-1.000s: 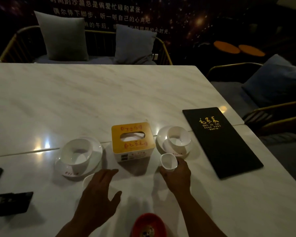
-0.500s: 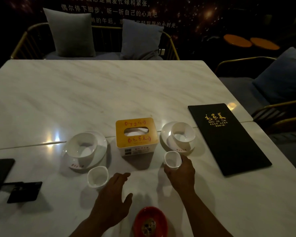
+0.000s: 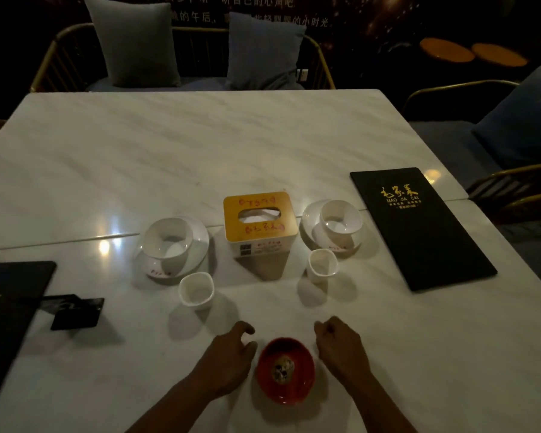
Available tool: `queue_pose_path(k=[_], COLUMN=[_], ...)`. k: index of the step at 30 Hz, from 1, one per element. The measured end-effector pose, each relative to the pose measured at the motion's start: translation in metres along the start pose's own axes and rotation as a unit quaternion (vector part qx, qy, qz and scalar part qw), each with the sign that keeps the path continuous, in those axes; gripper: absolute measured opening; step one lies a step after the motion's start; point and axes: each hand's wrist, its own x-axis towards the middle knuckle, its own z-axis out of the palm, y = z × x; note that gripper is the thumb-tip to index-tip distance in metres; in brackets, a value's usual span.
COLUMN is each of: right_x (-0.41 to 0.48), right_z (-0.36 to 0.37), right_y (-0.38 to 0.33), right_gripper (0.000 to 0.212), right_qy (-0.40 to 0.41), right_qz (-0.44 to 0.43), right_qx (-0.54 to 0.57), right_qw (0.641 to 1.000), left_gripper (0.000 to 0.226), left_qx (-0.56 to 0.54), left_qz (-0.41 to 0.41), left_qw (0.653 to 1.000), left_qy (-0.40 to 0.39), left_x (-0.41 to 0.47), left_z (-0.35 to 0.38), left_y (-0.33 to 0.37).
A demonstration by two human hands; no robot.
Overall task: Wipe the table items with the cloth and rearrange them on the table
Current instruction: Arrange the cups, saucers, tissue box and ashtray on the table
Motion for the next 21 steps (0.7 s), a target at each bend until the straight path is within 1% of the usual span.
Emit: queue_pose_path(k=[2, 4, 5, 7, 9, 11, 14, 16, 18, 19, 21], right_x=[-0.017, -0.028, -0.031, -0.034, -0.034, -0.031, -0.022, -0.013, -0.003, 0.002, 0.012], right_z=[0.007, 0.011, 0.011, 0.012, 0.015, 0.019, 0.025, 0.027, 0.029, 0.03, 0.032], right_y=[0.011, 0.015, 0.015, 0.015, 0.013, 0.009, -0.005, -0.02, -0.035, -0.041, -0.051], right_gripper=[0.021, 0.009, 0.005, 0.012, 0.014, 0.015, 0.02, 0.018, 0.022, 0.023, 0.023], right_qy=[-0.051, -0.066, -0.062, -0.047, -0.03, -0.015, 0.013, 0.022, 0.022, 0.021, 0.019], right_qz=[-0.013, -0.027, -0.035, -0.047, -0.049, -0.049, -0.059, -0.069, -0.073, -0.075, -0.073], right_qx=[0.005, -0.007, -0.01, -0.012, -0.012, 0.007, 0.032, 0.062, 0.088, 0.099, 0.118], right_qw=[0.999, 0.997, 0.997, 0.998, 0.998, 0.999, 0.998, 0.995, 0.993, 0.992, 0.99], left_gripper=[0.023, 0.024, 0.026, 0.027, 0.027, 0.033, 0.041, 0.034, 0.023, 0.02, 0.023], left_qx=[-0.055, -0.07, -0.07, -0.076, -0.078, -0.068, -0.07, -0.079, -0.107, -0.126, -0.162], left_qz=[-0.028, -0.045, -0.045, -0.049, -0.058, -0.059, -0.049, -0.029, -0.012, -0.01, -0.008], left_qw=[0.998, 0.995, 0.995, 0.995, 0.995, 0.996, 0.994, 0.99, 0.986, 0.983, 0.979], left_qy=[-0.028, -0.05, -0.048, -0.028, -0.012, 0.008, 0.073, 0.11, 0.13, 0.133, 0.123], left_x=[-0.006, -0.008, -0.009, -0.01, -0.009, -0.006, -0.002, 0.001, 0.006, 0.009, 0.016], left_z=[0.006, 0.014, 0.017, 0.021, 0.021, 0.02, 0.014, 0.01, 0.005, 0.003, -0.003], left_y=[0.004, 0.007, 0.007, 0.008, 0.006, 0.005, 0.007, 0.015, 0.024, 0.028, 0.035])
